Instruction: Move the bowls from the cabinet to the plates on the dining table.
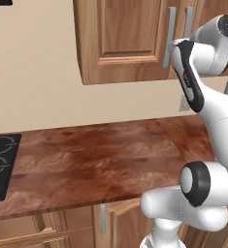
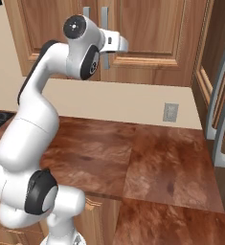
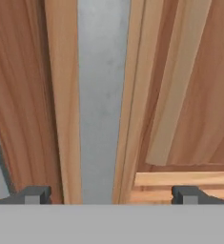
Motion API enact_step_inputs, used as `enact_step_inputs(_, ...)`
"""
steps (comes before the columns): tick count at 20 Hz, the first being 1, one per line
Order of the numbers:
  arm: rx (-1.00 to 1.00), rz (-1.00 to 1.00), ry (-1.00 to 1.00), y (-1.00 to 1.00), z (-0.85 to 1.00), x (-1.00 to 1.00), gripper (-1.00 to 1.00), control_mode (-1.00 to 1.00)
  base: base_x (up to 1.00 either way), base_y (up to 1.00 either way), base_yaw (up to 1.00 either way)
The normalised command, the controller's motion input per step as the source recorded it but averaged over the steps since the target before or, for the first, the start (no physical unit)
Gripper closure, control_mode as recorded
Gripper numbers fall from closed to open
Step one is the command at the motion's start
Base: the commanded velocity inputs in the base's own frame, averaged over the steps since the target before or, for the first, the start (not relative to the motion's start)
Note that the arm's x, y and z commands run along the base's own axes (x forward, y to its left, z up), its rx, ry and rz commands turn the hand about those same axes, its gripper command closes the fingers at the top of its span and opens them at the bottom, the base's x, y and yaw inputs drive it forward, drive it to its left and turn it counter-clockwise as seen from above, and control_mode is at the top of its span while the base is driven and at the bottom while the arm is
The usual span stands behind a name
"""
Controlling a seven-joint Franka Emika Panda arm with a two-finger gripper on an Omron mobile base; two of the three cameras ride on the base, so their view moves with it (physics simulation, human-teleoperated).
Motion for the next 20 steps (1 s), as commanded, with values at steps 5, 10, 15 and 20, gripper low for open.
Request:
enact_step_inputs(5,0.00,0.00,0.00,0.00,0.00,0.29,-1.00,-1.00,0.00,0.00,0.00)
enact_step_inputs(10,-0.01,0.00,-0.01,-0.01,-0.02,0.36,-1.00,-1.00,0.00,0.00,0.00)
enact_step_inputs(15,-0.02,0.00,-0.02,-0.03,0.00,0.28,-1.00,-1.00,0.00,0.00,0.00)
enact_step_inputs(20,-0.01,0.00,0.00,0.00,-0.03,0.32,1.00,-1.00,0.00,0.00,0.00)
